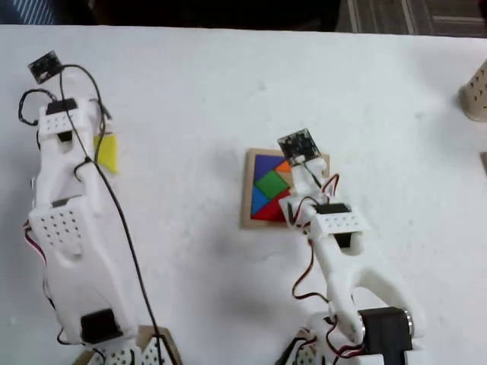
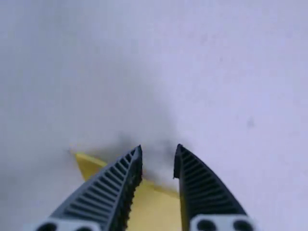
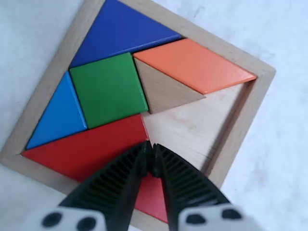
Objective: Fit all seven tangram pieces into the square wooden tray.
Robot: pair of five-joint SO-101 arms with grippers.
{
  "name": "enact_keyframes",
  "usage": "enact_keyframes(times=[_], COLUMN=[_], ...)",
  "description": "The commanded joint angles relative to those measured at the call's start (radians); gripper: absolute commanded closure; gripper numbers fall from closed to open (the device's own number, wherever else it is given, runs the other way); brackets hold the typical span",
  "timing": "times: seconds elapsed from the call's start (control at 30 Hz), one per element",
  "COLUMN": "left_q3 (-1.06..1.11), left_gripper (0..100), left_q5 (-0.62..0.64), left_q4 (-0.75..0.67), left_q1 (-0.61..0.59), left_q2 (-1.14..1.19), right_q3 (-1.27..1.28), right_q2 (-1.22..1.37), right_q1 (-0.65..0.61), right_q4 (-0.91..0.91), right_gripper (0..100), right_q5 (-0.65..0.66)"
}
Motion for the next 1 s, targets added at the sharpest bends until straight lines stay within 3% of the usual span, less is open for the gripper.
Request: enact_keyframes(times=[0.0,0.2,0.37,0.57,0.8,0.97], left_q3=[-0.198,-0.342,-0.394,-0.384,-0.224,0.101], left_gripper=[92,95,96,97,98,98], left_q5=[-0.061,-0.21,-0.21,-0.21,-0.187,-0.187], left_q4=[0.129,0.39,0.651,0.816,0.827,0.677], left_q1=[-0.036,-0.051,-0.041,-0.016,0.021,0.042], left_q2=[0.067,0.131,0.131,0.131,-0.008,-0.278], right_q3=[-0.012,-0.012,-0.012,-0.012,-0.012,-0.012], right_q2=[0.012,0.012,0.012,0.012,0.012,0.012], right_q1=[-0.024,-0.024,-0.024,-0.024,-0.024,-0.024], right_q4=[0.007,0.007,0.007,0.007,0.007,0.007], right_gripper=[98.1,98.1,98.1,98.1,98.1,98.1], right_q5=[0.012,0.012,0.012,0.012,0.012,0.012])
